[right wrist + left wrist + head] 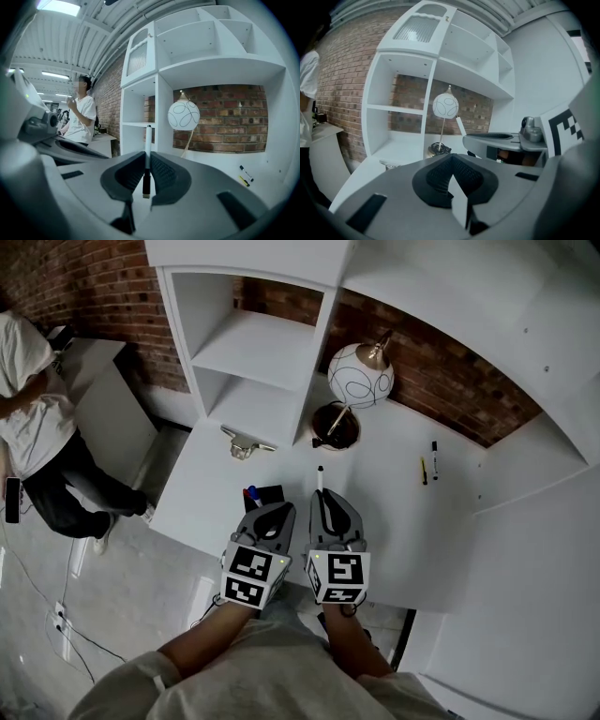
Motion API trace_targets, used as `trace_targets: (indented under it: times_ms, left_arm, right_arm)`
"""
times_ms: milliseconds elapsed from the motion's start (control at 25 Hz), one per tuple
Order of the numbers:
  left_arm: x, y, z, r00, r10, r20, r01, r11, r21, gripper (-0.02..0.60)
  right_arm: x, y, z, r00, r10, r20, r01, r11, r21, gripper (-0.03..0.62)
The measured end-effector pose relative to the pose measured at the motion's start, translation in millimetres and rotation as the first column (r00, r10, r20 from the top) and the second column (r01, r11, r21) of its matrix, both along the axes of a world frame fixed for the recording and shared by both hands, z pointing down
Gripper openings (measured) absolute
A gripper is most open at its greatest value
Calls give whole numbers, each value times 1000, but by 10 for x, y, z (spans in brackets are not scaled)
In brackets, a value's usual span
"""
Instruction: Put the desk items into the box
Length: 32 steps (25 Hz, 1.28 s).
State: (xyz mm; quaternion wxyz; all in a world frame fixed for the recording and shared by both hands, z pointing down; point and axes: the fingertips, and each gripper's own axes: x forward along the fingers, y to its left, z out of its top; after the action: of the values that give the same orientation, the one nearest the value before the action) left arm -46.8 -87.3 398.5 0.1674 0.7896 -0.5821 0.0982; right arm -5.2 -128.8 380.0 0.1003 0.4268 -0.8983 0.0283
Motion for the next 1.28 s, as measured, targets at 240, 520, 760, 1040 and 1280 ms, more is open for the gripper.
trace_targets:
  times_ms: [240,520,760,1040,1280]
  left_arm:
    - [-350,139,43,996,-89,10,90,996,-8,6]
    - [-667,278,61,985,-173,6,173,985,-14,6]
    - [-840,372,77,976,-219,12,219,975,-31,6]
    - [-888,405,128,971,-240,-5,240,970,-39,6]
    - [-870,407,172,971,-237,-21,236,970,-59,6]
  right_arm:
    - [-356,108,41,996,-84,15,84,996,-4,46]
    - [-712,201,119,985,-170,18,171,985,-14,46]
    - [-897,282,411,970,-239,-35,236,969,-79,46]
    - [-965,374,789,938,-315,-141,280,933,-225,48]
    - [-1027,481,875,899,-410,-155,329,864,-380,69]
